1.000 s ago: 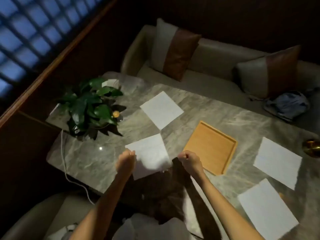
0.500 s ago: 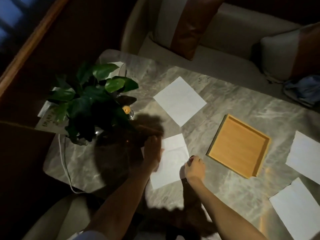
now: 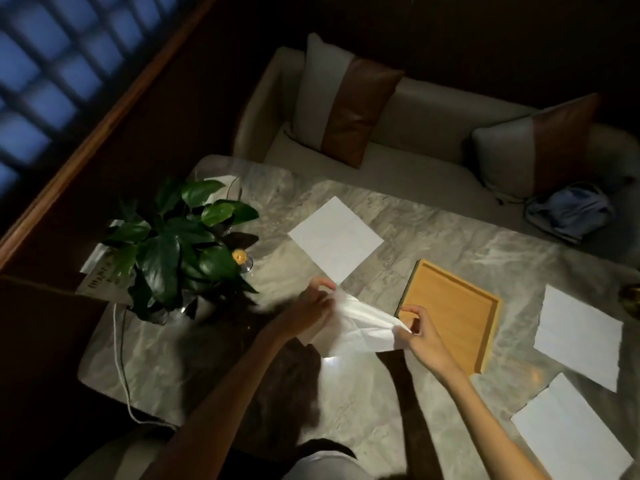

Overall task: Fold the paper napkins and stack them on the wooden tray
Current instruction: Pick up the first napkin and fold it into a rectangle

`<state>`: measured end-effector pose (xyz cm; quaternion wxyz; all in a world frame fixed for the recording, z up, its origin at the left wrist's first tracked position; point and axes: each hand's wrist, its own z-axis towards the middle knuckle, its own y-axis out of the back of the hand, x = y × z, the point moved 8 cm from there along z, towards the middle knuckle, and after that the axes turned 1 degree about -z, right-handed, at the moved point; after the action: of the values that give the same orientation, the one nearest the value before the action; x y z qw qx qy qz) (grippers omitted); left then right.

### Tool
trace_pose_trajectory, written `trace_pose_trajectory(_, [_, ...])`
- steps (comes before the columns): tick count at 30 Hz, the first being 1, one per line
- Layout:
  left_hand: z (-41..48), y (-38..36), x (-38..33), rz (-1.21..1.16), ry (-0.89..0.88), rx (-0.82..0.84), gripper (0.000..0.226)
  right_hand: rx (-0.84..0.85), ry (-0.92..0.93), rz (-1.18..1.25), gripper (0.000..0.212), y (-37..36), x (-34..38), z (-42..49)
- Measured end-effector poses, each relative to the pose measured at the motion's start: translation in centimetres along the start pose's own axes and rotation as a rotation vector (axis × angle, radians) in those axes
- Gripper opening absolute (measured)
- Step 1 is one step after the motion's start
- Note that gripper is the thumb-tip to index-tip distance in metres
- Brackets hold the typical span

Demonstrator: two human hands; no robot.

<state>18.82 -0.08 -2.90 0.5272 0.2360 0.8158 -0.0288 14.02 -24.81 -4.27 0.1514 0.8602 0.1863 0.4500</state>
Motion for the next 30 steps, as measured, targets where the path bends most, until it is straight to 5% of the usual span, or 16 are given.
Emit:
trace_pose_trajectory(4, [-0.9, -2.1, -12.0, -0.086, -0.159, 0.117, 0.038, 0.107, -0.01, 0.264, 0.064, 7.6, 2.9, -1.7])
trace_pose_trajectory(8, [-3.1, -4.1, -22.5, -0.219, -0.345, -0.052, 0.04, 0.193, 0.018, 0.668, 0.105, 12.8, 5.9, -4.2])
trace_pose_trajectory(12, [-5.1, -7.9, -28.1, -0.36, -0.458, -0.192, 0.033, 0.29, 0.146, 0.82, 0.131, 15.9, 8.5, -6.8])
trace_pose_trajectory(14, [-5.6, -10.4, -30.0, -0.399, -0.452, -0.211, 0.035, 0.295, 0.233, 0.918, 0.126, 17.8, 9.8, -7.8])
trace_pose_trajectory(18, [-6.7, -14.5, -33.4, -0.339, -0.476, -0.289, 0.034, 0.019, 0.424, 0.9, 0.058, 25.1, 10.1, -9.3])
trace_pose_trajectory(27, [-5.4, -19.1, -41.8, -0.259, -0.574, -0.246, 0.023, -0.237, 0.72, 0.72, 0.081, 42.7, 11.6, -16.6])
trace_pose_trajectory(30, [-4.9, -19.7, -44.5, -0.248, -0.651, -0.266, 0.015, -0.337, 0.768, 0.645, 0.07, 47.0, 12.4, -18.8])
